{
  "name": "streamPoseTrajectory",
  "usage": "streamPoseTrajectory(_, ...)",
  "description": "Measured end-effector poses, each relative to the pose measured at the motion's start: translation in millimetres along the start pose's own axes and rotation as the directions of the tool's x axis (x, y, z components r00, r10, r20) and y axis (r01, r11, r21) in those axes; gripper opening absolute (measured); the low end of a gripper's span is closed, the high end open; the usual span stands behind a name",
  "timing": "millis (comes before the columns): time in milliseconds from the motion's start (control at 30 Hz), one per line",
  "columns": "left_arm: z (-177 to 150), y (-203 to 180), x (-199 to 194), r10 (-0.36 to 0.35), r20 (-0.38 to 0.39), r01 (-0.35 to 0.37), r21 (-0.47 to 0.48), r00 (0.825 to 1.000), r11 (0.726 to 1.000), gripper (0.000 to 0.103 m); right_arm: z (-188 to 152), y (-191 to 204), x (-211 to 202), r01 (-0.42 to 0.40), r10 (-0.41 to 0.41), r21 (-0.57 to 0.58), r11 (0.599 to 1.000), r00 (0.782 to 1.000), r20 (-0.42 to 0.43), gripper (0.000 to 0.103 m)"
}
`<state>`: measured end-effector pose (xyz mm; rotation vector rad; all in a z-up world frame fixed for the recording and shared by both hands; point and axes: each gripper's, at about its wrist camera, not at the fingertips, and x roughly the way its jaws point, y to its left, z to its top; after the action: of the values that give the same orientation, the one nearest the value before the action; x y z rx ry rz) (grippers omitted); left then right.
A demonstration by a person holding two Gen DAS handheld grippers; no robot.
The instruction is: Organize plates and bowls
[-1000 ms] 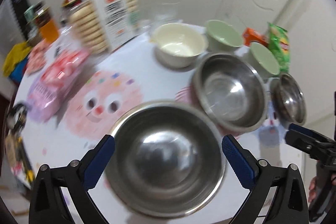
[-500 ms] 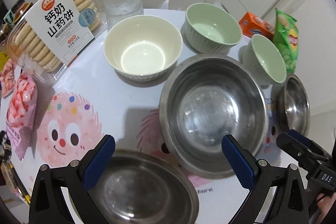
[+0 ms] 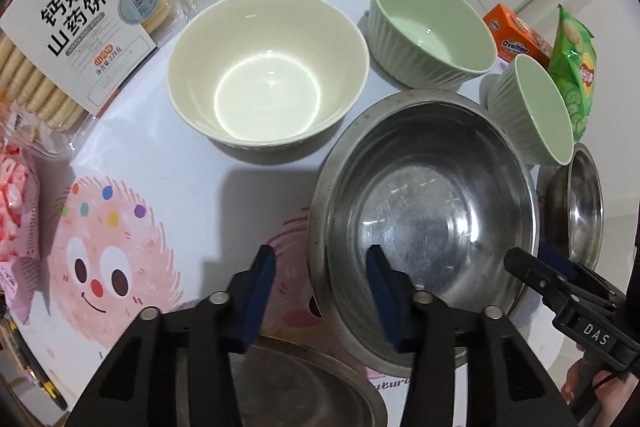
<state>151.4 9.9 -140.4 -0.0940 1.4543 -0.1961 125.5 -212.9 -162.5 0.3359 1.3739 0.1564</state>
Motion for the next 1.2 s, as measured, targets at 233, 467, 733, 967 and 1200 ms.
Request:
streamPoseTrajectory(233, 2, 1, 8, 0.009, -0.01, -0.009, -0.004, 1.0, 1.0, 0.025, 3, -4, 7, -0.001, 0.001, 0.016, 1.0, 1.0, -0.027, 0.037)
streamPoseTrajectory(467, 1, 0, 9, -0.014, -0.005, 0.014, 0.011, 1.0, 1.0, 0.013, 3, -3, 7, -0.035, 0.035, 0.009, 0.999, 0.999, -0.031, 0.014)
streamPoseTrajectory(733, -2, -7, -3, -0.027, 0.044, 0.026, 0.024, 0.999, 0.999, 0.012, 1, 1, -1, -0.027, 0.027, 0.002, 1.0, 1.0, -0.001, 0.014)
streamPoseTrajectory(967, -11, -12, -26, -0.032, 0.079, 0.029, 0.043, 0.996, 0.999, 0.012, -6, 2, -23, -0.023, 0.023, -0.011, 1.0, 0.999, 0.038, 0.014)
streamPoseTrajectory(1200, -34, -8, -61, -0.016, 0.141, 0.011, 0.04, 0.99, 0.999, 0.013, -19, 15, -51, -0.037, 0.04, -0.048, 0.998, 0.997, 0.07, 0.014)
